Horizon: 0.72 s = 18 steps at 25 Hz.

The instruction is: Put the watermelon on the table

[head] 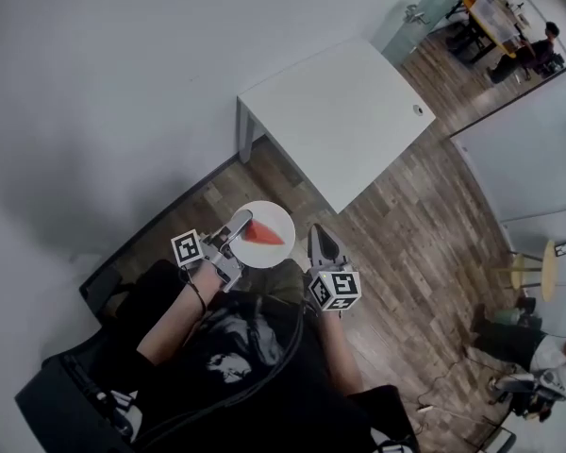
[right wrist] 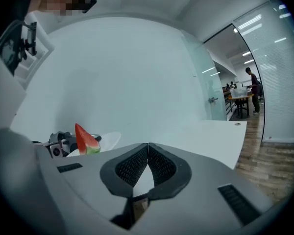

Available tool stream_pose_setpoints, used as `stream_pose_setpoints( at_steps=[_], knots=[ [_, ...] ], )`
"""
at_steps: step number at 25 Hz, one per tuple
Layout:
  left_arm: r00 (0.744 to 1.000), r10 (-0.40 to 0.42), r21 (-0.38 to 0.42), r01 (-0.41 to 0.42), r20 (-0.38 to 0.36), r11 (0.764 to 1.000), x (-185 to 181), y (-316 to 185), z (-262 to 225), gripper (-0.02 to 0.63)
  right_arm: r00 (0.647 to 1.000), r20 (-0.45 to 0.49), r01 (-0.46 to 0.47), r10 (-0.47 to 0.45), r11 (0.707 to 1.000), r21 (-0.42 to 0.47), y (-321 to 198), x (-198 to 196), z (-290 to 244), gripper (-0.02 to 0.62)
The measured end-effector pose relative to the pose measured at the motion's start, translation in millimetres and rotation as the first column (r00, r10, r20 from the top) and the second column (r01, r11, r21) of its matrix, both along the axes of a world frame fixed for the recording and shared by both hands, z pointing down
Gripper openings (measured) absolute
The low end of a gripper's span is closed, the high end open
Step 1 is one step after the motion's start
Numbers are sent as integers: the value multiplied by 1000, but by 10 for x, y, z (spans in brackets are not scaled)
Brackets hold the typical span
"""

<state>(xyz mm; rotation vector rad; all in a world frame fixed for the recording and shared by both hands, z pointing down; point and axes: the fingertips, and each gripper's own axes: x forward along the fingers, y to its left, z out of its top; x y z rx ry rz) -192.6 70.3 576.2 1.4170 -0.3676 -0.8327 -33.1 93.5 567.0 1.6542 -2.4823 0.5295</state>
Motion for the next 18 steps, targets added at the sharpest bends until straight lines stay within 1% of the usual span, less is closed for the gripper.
stream_pose_setpoints(
  at_steps=[4, 7, 9, 12, 14, 16, 18],
  knots=[
    [1000, 15, -13, -15, 5, 1000, 124, -161, 55, 57, 998, -56, 43, -41, 999, 31, -218, -30, -108, 11],
    [1000, 21, -26, -21, -3, 999, 283, -328, 130, 56, 996, -65, 64, -62, 998, 26, -359, -42, -62, 11],
    [1000, 28, -24, -28, 5, 999, 427, -478, 191, 55, 996, -62, 67, -66, 998, 13, -485, 29, 22, 12],
    [1000, 13, -33, -13, -2, 999, 686, -793, 290, 55, 995, -57, 80, -80, 997, -7, -771, 267, 96, 12],
    [1000, 4, -39, -4, -11, 999, 897, -1024, 301, 55, 994, -60, 93, -93, 996, 2, -980, 491, 78, 11],
    [1000, 15, -23, -14, 9, 1000, 1148, -1266, 269, 55, 994, -51, 93, -92, 996, 11, -1206, 759, 25, 11],
    [998, 29, 3, -29, 47, 1000, 1401, -1542, 244, 55, 996, -15, 83, -82, 997, 7, -1440, 1029, 38, 11]
  ],
)
